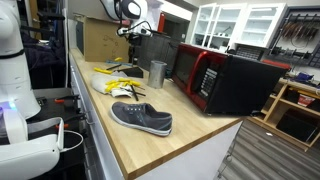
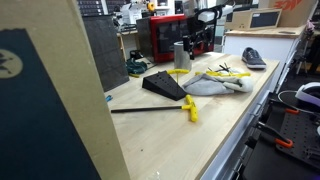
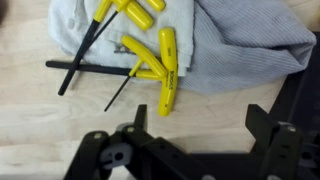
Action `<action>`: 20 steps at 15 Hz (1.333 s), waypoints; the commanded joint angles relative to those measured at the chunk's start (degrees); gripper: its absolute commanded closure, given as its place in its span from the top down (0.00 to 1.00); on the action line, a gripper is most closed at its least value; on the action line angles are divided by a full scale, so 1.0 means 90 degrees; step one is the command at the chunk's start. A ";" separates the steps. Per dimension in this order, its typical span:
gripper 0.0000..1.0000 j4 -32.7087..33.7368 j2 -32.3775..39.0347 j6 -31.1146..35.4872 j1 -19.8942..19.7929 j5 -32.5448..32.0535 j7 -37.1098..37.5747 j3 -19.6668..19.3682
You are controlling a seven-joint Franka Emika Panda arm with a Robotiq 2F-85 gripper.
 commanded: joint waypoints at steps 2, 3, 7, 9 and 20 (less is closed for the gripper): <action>1.00 -0.0020 0.0053 0.0647 0.0053 -0.0260 -0.0365 0.0051; 1.00 0.0004 0.0124 0.0744 0.0054 -0.0236 -0.0372 0.0043; 0.74 0.0051 0.0630 0.1464 0.0094 -0.0069 -0.0246 0.0046; 0.58 0.0025 0.0955 0.1959 0.0211 -0.0151 0.0088 0.0061; 0.00 0.0053 0.1827 0.4407 0.1334 -0.0576 0.1890 -0.0779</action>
